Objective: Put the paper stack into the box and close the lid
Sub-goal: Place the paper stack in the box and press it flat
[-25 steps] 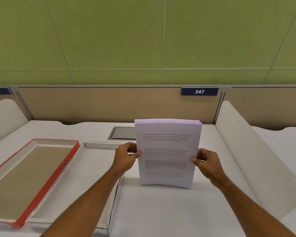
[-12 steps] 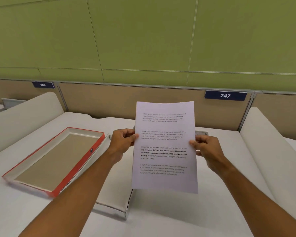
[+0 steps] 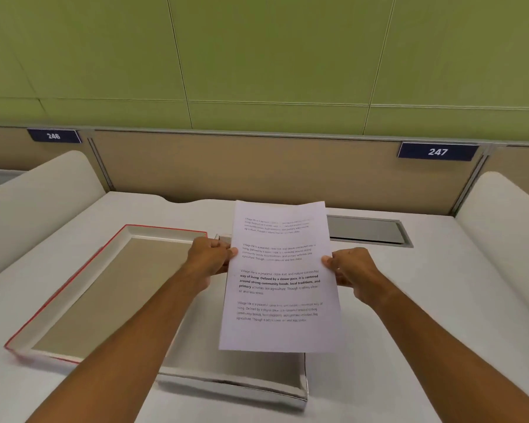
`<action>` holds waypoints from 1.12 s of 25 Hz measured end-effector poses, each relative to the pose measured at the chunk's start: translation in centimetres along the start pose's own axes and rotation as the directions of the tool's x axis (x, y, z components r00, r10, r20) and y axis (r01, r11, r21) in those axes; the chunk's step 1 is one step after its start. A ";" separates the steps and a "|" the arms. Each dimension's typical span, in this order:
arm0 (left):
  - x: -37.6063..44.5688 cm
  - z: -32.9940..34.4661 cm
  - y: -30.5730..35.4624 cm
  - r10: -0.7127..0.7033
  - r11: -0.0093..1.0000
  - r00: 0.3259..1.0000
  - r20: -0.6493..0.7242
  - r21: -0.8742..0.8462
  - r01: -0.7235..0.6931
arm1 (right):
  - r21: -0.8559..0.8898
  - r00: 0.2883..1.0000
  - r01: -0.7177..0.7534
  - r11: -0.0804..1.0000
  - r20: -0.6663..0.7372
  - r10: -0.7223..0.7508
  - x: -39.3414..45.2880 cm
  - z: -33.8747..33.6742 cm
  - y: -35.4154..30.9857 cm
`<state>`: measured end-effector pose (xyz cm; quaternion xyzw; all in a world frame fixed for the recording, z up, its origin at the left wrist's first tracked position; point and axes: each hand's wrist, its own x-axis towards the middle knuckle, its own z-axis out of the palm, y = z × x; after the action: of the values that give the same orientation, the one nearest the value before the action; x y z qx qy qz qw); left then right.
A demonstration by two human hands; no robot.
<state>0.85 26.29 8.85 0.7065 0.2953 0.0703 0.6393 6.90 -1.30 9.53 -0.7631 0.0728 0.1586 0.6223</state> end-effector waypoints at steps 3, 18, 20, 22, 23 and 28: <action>2.9 -1.9 -2.1 -0.091 0.995 0.996 0.000 0.030 0.091 | -0.018 0.992 -0.112 0.994 -0.063 0.111 0.4 4.3 1.1; 6.9 -3.1 -5.8 -0.134 0.856 0.991 0.018 0.506 0.107 | -0.409 0.964 -0.240 0.881 -0.209 0.165 1.5 11.9 3.8; 6.7 -2.9 -5.7 -0.109 0.807 0.993 0.050 0.587 0.059 | -0.487 0.969 -0.226 0.843 -0.200 0.144 1.4 12.1 3.6; 6.4 -2.7 -5.5 -0.094 0.755 0.990 0.104 0.655 0.003 | -0.585 0.978 -0.190 0.788 -0.188 0.096 1.3 12.2 3.6; 6.3 -2.6 -5.4 -0.093 0.748 0.986 0.137 0.663 -0.021 | -0.629 0.981 -0.171 0.759 -0.177 0.074 1.2 12.3 3.5; 6.2 -2.2 -4.9 -0.325 0.850 0.918 0.226 0.496 0.178 | -0.695 0.986 -0.161 0.701 -0.142 0.087 1.1 12.9 3.8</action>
<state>3.26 31.32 2.86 0.7958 0.2933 -0.1968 0.4919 4.83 10.54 3.34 -0.9426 0.0885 0.1782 0.2681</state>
